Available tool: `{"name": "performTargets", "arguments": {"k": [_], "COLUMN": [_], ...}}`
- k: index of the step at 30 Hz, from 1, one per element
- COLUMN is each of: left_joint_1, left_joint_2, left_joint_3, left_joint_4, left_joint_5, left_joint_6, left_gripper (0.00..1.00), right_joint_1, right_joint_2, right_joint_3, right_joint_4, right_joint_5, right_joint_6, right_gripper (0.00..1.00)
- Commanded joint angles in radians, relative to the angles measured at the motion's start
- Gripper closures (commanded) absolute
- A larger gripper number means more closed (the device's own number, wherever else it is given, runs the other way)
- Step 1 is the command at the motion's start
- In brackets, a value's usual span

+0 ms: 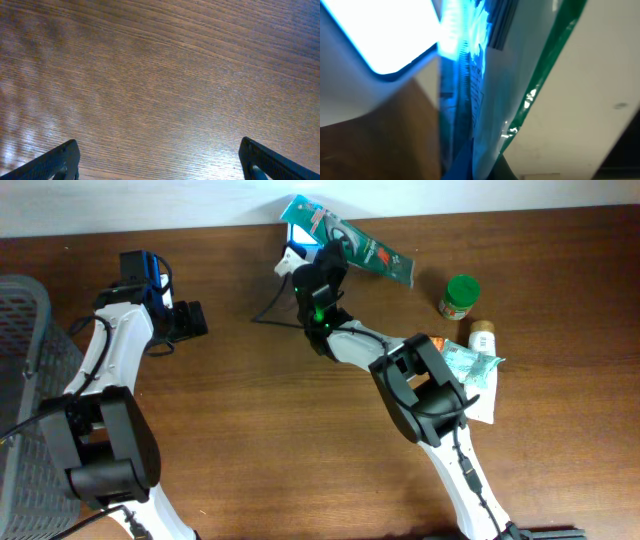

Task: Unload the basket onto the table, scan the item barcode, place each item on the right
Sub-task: 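Carry the glove pack right and lay it on the scanned items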

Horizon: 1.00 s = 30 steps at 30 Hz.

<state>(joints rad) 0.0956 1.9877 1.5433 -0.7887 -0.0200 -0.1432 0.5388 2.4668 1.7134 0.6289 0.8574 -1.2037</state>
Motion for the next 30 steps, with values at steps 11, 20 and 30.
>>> {"name": "performTargets", "arguments": {"k": [11,20,30], "left_joint_1": [0.002,0.002,0.002], "left_joint_2": [-0.028,-0.028,-0.028], "left_joint_3": [0.014,0.014,0.014], "left_joint_4": [0.002,0.002,0.002], "left_joint_5": [-0.010,-0.010,-0.010], "left_joint_6": [0.002,0.002,0.002], "left_gripper": [0.01,0.01,0.01], "right_joint_1": [0.016,-0.352,-0.767], "right_joint_2": [-0.627,-0.932,-0.716], "right_joint_3": [0.022,0.020,-0.145], "right_joint_4": [-1.017,-1.742,-1.613], "right_joint_5": [-0.079,-0.711,-1.145], "right_joint_6": [0.763,1.532,1.631], "right_gripper": [0.96,0.96,0.52]}}
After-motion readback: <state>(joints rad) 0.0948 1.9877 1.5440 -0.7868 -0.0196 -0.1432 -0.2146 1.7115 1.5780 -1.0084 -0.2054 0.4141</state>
